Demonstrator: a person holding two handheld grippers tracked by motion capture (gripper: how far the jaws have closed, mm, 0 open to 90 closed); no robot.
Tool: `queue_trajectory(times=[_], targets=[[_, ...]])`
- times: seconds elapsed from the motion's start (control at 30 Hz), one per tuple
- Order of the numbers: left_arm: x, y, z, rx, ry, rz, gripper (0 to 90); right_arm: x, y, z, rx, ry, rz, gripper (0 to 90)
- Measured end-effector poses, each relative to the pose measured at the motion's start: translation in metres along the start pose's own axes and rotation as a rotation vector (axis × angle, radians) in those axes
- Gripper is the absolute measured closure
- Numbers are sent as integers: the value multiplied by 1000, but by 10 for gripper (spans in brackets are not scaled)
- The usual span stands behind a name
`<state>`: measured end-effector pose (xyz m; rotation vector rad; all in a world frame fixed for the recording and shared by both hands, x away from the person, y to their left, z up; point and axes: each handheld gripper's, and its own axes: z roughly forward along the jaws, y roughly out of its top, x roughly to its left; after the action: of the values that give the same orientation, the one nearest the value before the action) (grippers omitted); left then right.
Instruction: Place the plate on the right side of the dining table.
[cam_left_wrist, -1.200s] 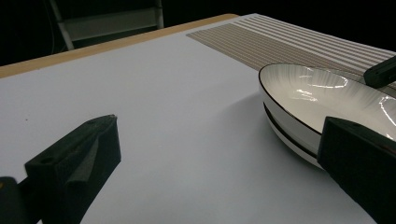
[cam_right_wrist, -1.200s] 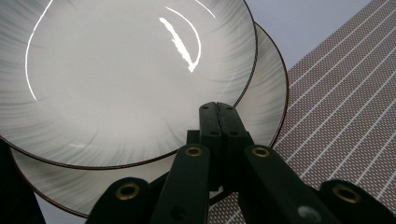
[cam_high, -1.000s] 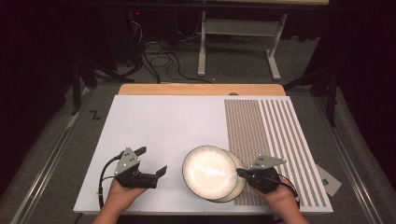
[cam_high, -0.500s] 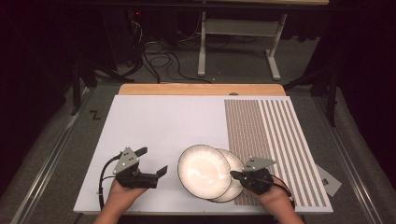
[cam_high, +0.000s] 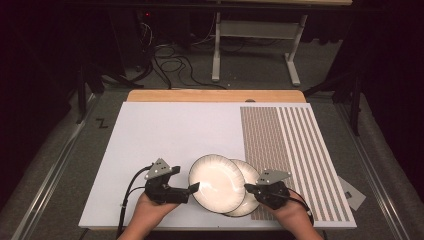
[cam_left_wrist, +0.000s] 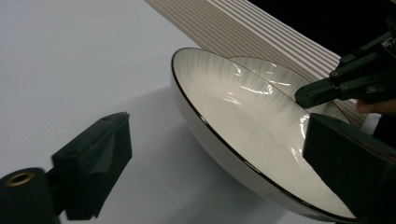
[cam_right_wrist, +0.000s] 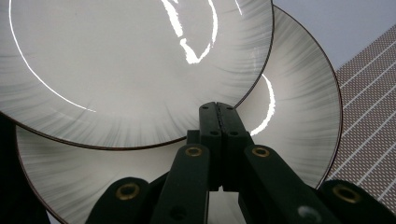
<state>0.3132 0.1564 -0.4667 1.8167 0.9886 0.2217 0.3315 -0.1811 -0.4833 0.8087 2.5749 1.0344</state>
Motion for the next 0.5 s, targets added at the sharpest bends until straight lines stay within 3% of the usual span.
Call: queue_trajectory(times=[0.13, 0.37, 0.43, 0.5], targets=[[-4, 0, 11, 52, -39, -41, 172, 0, 0, 0, 0, -2, -4, 900], [-6, -2, 24, 134, -59, -104, 268, 0, 0, 0, -5, -4, -11, 900], [-7, -1, 28, 174, -74, -128, 336, 0, 0, 0, -5, -5, -10, 900], [-6, 0, 28, 181, -79, -142, 367, 1, -1, -1, -6, -5, -10, 900]])
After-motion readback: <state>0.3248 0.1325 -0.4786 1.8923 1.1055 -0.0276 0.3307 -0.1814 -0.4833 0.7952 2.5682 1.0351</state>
